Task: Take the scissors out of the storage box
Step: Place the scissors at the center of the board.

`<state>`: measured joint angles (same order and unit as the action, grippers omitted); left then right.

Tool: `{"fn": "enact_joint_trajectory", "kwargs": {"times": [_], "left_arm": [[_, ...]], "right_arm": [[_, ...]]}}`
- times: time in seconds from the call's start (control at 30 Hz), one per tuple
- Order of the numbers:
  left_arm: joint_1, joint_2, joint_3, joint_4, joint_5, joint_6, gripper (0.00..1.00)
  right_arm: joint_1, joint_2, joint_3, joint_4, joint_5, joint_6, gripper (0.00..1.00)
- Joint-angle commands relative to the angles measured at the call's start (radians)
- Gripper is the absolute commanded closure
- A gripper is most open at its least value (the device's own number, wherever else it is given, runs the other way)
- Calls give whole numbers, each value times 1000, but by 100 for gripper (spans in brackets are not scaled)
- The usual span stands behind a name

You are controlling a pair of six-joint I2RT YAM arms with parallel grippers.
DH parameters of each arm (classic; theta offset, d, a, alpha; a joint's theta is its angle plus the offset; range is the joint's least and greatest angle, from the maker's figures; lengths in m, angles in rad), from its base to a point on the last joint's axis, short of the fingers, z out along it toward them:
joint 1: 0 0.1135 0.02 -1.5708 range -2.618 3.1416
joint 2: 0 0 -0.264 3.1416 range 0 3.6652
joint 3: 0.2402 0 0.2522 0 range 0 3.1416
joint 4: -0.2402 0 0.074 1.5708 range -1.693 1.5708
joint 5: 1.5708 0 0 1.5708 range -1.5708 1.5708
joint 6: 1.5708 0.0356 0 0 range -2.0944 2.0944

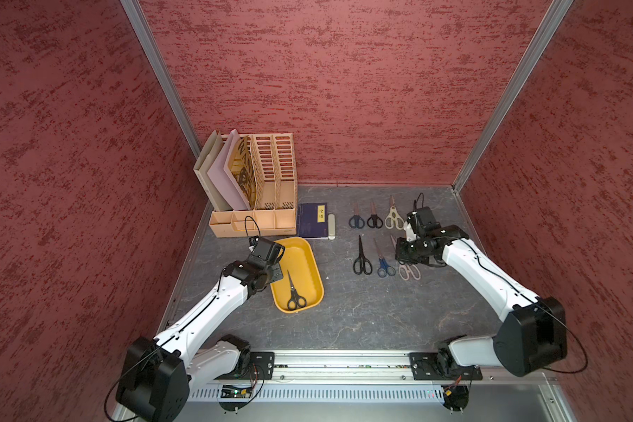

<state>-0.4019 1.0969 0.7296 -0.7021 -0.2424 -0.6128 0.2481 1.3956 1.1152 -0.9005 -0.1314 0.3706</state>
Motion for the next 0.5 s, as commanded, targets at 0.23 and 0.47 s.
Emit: {"fn": "enact_joint_trajectory", "kwargs": {"times": [0.23, 0.47], "left_arm": [[9, 23, 15, 41, 6, 1, 100], [11, 20, -3, 36, 38, -29, 100]], "right_arm": [[-226, 229, 76, -17, -13, -254, 100], [-322, 395, 191, -39, -1, -348, 100]]}}
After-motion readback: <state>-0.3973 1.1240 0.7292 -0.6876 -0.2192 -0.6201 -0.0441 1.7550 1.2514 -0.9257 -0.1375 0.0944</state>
